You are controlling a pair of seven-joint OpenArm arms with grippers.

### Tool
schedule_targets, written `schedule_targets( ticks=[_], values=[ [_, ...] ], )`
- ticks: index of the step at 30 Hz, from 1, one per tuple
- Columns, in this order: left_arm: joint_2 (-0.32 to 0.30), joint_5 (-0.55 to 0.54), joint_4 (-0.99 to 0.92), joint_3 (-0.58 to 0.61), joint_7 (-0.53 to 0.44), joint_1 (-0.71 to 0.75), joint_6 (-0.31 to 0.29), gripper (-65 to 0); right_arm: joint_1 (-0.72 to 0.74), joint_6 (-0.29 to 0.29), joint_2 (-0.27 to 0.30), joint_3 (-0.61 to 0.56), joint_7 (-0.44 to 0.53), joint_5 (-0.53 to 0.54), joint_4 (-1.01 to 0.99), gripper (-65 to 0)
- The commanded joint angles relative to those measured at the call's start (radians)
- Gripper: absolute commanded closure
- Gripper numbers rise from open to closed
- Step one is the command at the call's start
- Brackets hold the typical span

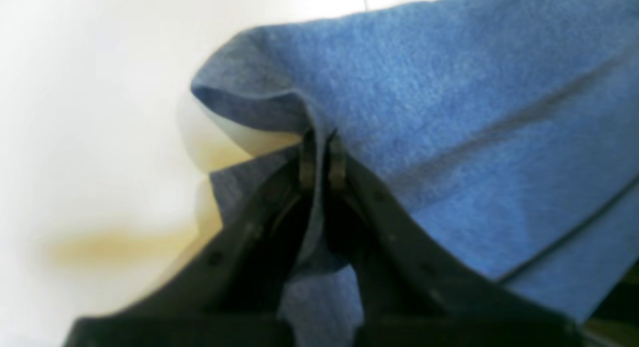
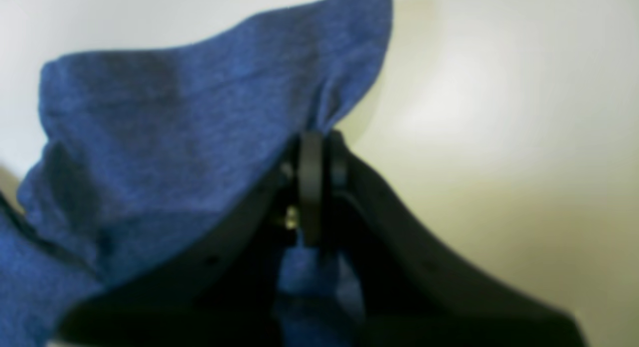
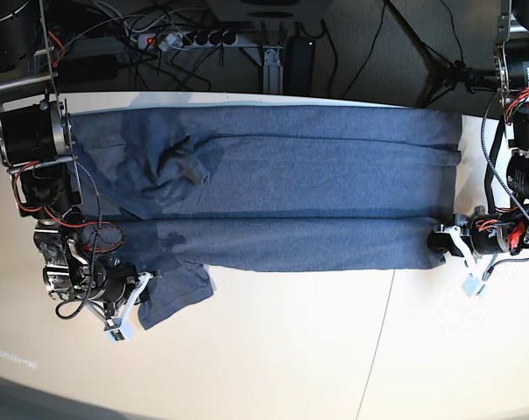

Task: Fold the T-shirt properly
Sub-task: 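Lift the folded shirt ends with both grippers and pull them apart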

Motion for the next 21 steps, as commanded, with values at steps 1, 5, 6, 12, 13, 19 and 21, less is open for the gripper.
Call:
schedule_targets(
  ticks=[1, 5, 6, 12, 13, 19, 21],
  values=[
    [-0.019, -0.003, 0.032, -0.002, -0.025, -0.027, -0.03, 0.0, 0.028, 0.116, 0.021, 0.002, -0.001, 0.003, 0.032, 0.0],
    [-0.02, 0.054, 0.087, 0.002, -0.047, -0.014, -0.03, 0.0, 0.028, 0.116, 0.05, 0.002, -0.006, 0.016, 0.109, 0.0],
    [-0.019, 0.071, 0.096, 0.002, -0.055, -0.005, -0.03, 0.0, 0.028, 0.116, 0.057, 0.002, -0.006, 0.016, 0.121, 0.0],
    [-0.02, 0.22, 0.24, 0.002, -0.141, 0.115, -0.03, 0.0, 0.003, 0.117, 0.111, 0.002, -0.013, 0.017, 0.203, 0.0],
    [-0.019, 0.245, 0.281, 0.002, -0.159, 0.144, -0.03, 0.0, -0.016, 0.117, 0.124, 0.002, -0.013, 0.017, 0.237, 0.0],
    [-0.02, 0.392, 0.487, 0.002, -0.257, 0.27, -0.03, 0.0, -0.191, 0.116, 0.208, 0.002, -0.011, 0.034, 0.509, 0.0],
    [-0.02, 0.438, 0.532, 0.002, -0.285, 0.298, -0.03, 0.0, -0.252, 0.116, 0.242, 0.002, -0.008, 0.023, 0.604, 0.0]
  ],
)
